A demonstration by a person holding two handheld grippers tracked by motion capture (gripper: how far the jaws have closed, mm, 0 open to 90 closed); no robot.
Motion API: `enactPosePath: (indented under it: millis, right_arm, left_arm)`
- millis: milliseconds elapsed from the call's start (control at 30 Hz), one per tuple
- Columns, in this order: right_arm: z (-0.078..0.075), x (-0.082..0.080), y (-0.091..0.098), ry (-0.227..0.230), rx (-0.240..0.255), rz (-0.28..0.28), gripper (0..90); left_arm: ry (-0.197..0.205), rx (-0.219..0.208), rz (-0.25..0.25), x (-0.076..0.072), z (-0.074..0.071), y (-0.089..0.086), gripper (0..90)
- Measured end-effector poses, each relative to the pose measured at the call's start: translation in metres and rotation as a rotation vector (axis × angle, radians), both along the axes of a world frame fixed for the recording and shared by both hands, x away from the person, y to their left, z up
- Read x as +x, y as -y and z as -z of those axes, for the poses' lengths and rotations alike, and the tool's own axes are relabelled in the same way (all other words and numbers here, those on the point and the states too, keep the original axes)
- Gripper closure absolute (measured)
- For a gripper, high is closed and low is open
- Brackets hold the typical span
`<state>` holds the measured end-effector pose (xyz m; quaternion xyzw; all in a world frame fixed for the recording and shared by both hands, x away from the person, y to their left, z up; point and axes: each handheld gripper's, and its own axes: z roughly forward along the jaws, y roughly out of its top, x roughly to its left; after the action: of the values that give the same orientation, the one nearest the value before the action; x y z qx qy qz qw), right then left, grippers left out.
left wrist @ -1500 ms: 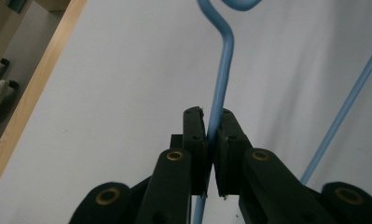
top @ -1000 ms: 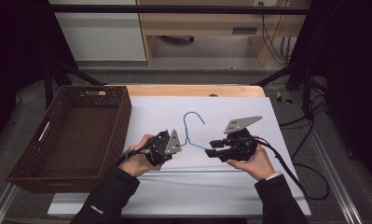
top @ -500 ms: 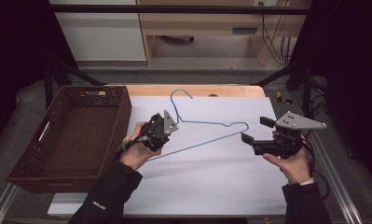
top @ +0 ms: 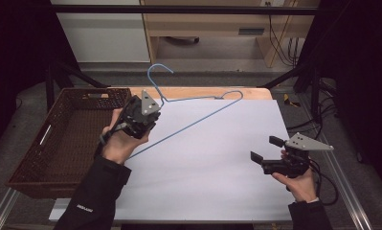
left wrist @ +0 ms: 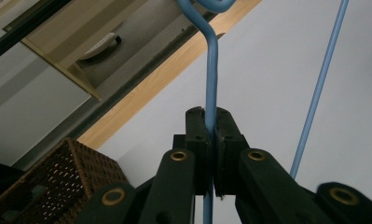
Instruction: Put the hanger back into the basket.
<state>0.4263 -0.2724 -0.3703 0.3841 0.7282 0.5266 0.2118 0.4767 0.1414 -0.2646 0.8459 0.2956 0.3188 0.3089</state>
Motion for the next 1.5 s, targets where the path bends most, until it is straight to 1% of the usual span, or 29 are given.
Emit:
enactPosePath:
  millis: [67,100,200,267,300,333,400,500,633,667,700,800,867,967,1133,1267,1333,1400,1433,1500]
  right_arm:
    - [0.003,-0.001,0.0,-0.011,0.019,-0.002,7.2]
    - [0.004,-0.001,0.001,-0.011,0.014,-0.004,7.2]
    - [0.007,-0.001,0.0,-0.017,0.002,0.002,7.2]
    - [0.008,-0.002,0.001,-0.016,0.0,-0.002,7.2]
    - [0.009,-0.002,0.0,-0.019,0.004,0.001,7.2]
    - [0.01,-0.002,0.0,-0.022,-0.003,-0.002,7.2]
    - [0.011,-0.003,-0.001,-0.025,-0.013,-0.003,7.2]
    - [0.013,-0.003,-0.002,-0.027,-0.02,-0.008,7.2]
    - [0.015,-0.001,-0.004,-0.037,-0.024,-0.01,7.1]
    - [0.016,-0.001,-0.004,-0.037,-0.027,-0.007,7.0]
    - [0.016,-0.001,-0.004,-0.038,-0.026,-0.01,7.0]
    - [0.017,-0.001,-0.005,-0.037,-0.019,-0.008,6.4]
    - [0.018,-0.001,-0.006,-0.034,-0.024,-0.01,6.0]
    - [0.019,-0.001,-0.006,-0.038,-0.027,-0.008,5.7]
    - [0.021,0.0,-0.007,-0.047,-0.031,-0.009,5.7]
    - [0.022,0.001,-0.008,-0.05,-0.033,-0.01,5.7]
    - [0.023,0.001,-0.008,-0.054,-0.038,-0.013,5.7]
    - [0.023,0.001,-0.009,-0.057,-0.036,-0.012,5.6]
    - [0.023,0.001,-0.009,-0.056,-0.04,-0.013,5.6]
    - [0.023,0.001,-0.009,-0.056,-0.036,-0.015,5.5]
  left_arm:
    - [-0.014,-0.005,0.006,0.0,-0.005,-0.008,86.9]
    - [-0.033,-0.012,0.009,0.0,-0.008,-0.013,86.9]
    - [-0.05,-0.003,0.0,-0.001,-0.015,-0.025,86.9]
    - [-0.048,0.006,-0.021,-0.001,-0.019,-0.035,86.9]
    - [-0.042,0.009,-0.04,-0.001,-0.022,-0.041,86.9]
    - [-0.038,0.016,-0.057,-0.001,-0.024,-0.047,86.9]
    - [-0.031,0.016,-0.09,0.0,-0.026,-0.057,86.9]
    - [-0.023,0.012,-0.144,0.002,-0.028,-0.079,86.9]
    - [-0.017,0.013,-0.206,0.004,-0.027,-0.105,86.9]
    - [-0.009,0.018,-0.216,0.005,-0.026,-0.111,86.9]
    - [-0.014,0.016,-0.236,0.004,-0.025,-0.117,86.9]
    - [-0.018,0.018,-0.273,0.005,-0.023,-0.133,86.9]
    - [-0.021,0.017,-0.3,0.006,-0.02,-0.145,86.9]
    - [-0.024,0.029,-0.333,0.008,-0.016,-0.159,86.9]
    - [-0.027,0.02,-0.383,0.01,-0.011,-0.179,86.9]
    - [-0.026,0.044,-0.415,0.01,-0.008,-0.192,86.9]
    - [-0.022,0.049,-0.423,0.009,-0.007,-0.196,86.9]
    - [-0.024,0.058,-0.432,0.009,-0.005,-0.202,86.9]
    - [-0.03,0.055,-0.436,0.01,-0.004,-0.204,86.9]
    - [-0.028,0.062,-0.444,0.011,-0.003,-0.209,86.9]
